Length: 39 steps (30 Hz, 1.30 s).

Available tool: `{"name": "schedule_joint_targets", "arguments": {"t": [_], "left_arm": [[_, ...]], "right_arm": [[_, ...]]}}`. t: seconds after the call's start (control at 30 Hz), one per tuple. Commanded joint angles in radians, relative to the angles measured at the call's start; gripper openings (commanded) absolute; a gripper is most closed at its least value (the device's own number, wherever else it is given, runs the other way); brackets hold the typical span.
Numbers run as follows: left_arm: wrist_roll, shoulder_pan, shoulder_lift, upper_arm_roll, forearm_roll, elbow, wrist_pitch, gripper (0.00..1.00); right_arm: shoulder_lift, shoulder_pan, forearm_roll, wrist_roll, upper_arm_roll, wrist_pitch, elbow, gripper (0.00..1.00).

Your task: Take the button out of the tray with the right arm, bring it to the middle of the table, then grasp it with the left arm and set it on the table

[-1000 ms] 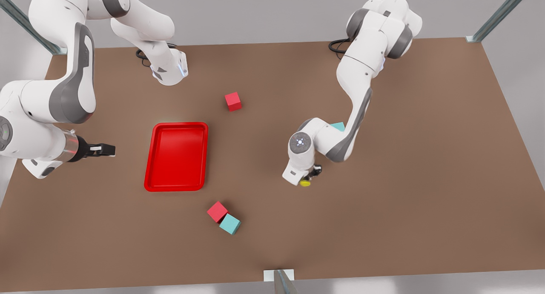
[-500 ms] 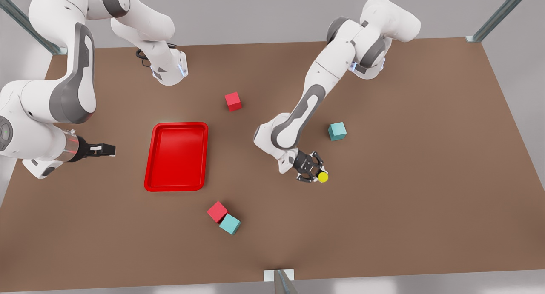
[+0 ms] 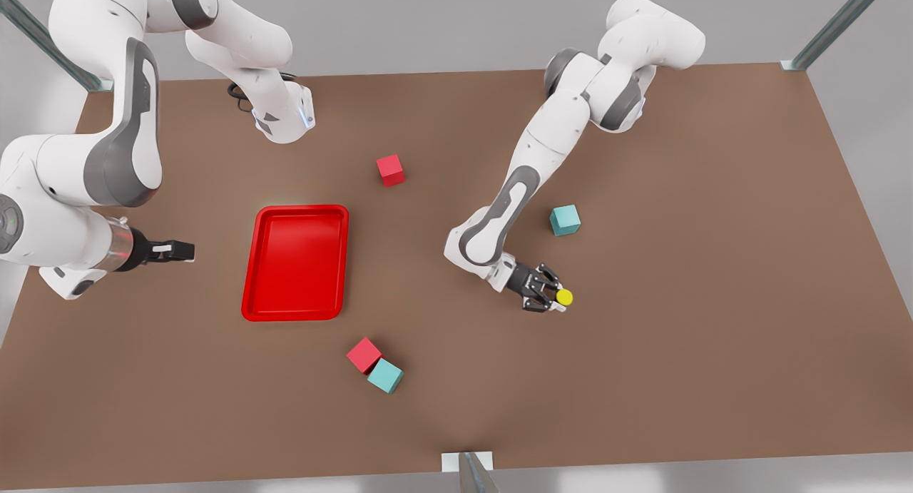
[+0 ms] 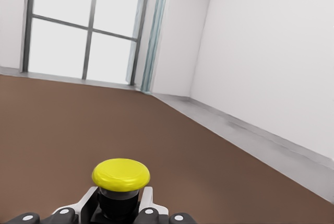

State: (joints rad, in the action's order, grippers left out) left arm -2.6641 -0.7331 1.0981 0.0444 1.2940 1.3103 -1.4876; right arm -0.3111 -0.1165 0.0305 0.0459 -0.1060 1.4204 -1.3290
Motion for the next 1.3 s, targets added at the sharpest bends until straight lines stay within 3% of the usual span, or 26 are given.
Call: {"name": "schedule_joint_targets", "arguments": {"t": [0.0,0.13,0.5,0.57,0.87,1.1,1.13,1.2,1.27], "left_arm": [[-0.432,0.006,0.000,0.000,0.051,0.009,0.001,0.45],[-0.188,0.006,0.000,0.000,0.054,0.009,-0.013,0.45],[-0.174,0.008,0.025,0.000,0.064,0.009,-0.028,0.47],[-0.174,0.008,0.025,0.000,0.067,0.009,-0.028,1.00],[-0.174,0.008,0.020,-0.001,0.074,0.009,-0.022,1.00],[0.084,0.018,-0.026,-0.001,0.090,0.033,0.053,1.00],[0.212,0.018,-0.049,-0.001,0.090,0.043,0.104,1.00],[1.102,0.008,-0.144,0.006,0.077,0.043,0.337,1.00],[1.565,0.011,-0.250,0.017,-0.252,-0.039,0.310,1.00]], "right_arm": [[0.001,0.001,-0.001,-0.008,0.000,-0.001,0.001,1.00],[0.001,0.001,-0.001,-0.008,-0.004,-0.001,-0.001,1.00],[0.001,0.003,-0.003,-0.009,-0.004,-0.001,-0.004,1.00],[0.001,0.021,-0.003,-0.037,-0.004,-0.005,-0.004,1.00],[0.001,0.012,-0.001,-0.037,-0.001,-0.005,-0.001,1.00],[-0.013,0.069,-0.001,-0.153,-0.004,-0.005,-0.002,1.00],[-0.013,0.066,-0.001,-0.153,-0.004,-0.005,-0.002,1.00],[-0.013,0.064,-0.001,-0.152,-0.004,-0.005,-0.002,1.00],[-0.013,0.064,-0.001,-0.152,-0.004,-0.005,-0.001,1.00]]}}
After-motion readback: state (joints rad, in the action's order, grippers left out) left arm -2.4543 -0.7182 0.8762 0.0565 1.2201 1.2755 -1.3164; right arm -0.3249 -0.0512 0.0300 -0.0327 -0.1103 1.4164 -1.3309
